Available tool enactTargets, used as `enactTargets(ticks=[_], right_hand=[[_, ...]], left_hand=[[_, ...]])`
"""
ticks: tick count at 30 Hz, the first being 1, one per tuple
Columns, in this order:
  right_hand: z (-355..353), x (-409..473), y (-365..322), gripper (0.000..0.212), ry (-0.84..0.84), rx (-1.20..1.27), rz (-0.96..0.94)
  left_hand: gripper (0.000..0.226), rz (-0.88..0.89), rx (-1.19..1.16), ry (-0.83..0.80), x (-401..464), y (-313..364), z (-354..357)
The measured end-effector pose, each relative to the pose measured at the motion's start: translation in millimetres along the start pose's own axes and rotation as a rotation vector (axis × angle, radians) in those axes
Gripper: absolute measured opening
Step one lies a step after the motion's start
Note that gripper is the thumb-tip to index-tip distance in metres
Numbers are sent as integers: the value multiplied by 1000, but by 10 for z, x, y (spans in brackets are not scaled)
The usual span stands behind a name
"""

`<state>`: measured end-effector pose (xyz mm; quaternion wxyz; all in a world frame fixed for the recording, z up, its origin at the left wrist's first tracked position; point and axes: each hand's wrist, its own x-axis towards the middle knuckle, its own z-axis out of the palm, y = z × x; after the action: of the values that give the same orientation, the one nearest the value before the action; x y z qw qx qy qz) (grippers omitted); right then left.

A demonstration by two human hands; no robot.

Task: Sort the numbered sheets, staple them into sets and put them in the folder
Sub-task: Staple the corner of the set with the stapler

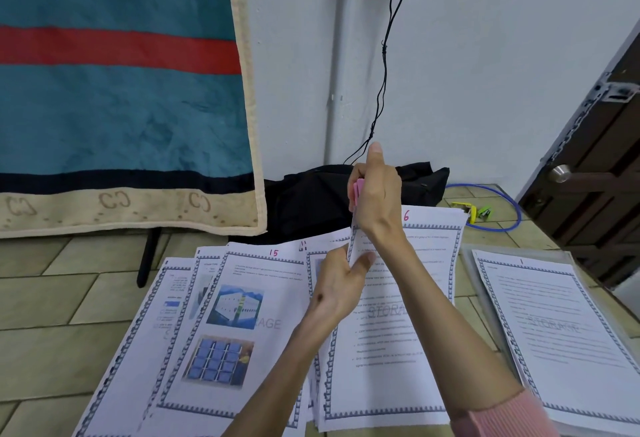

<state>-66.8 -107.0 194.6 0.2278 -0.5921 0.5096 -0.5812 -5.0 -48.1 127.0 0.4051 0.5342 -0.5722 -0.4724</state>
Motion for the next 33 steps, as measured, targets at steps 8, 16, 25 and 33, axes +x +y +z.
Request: enactTargets(ticks=[8,16,25,33], right_hand=[[28,-47,95,77,64,47,-59],[-415,435,263,18,225,246,462],[-1320,-56,2048,30,0,-767,693],[-1200,-224,2214,17,47,-737,642]], left_hand=[[29,-61,-58,21,56,-61,147],[30,-208,-147,-87,348,-282,-31],[27,-318,-222,-198,592,-560,-458],[22,-309,-323,-239,701,-529,-532]])
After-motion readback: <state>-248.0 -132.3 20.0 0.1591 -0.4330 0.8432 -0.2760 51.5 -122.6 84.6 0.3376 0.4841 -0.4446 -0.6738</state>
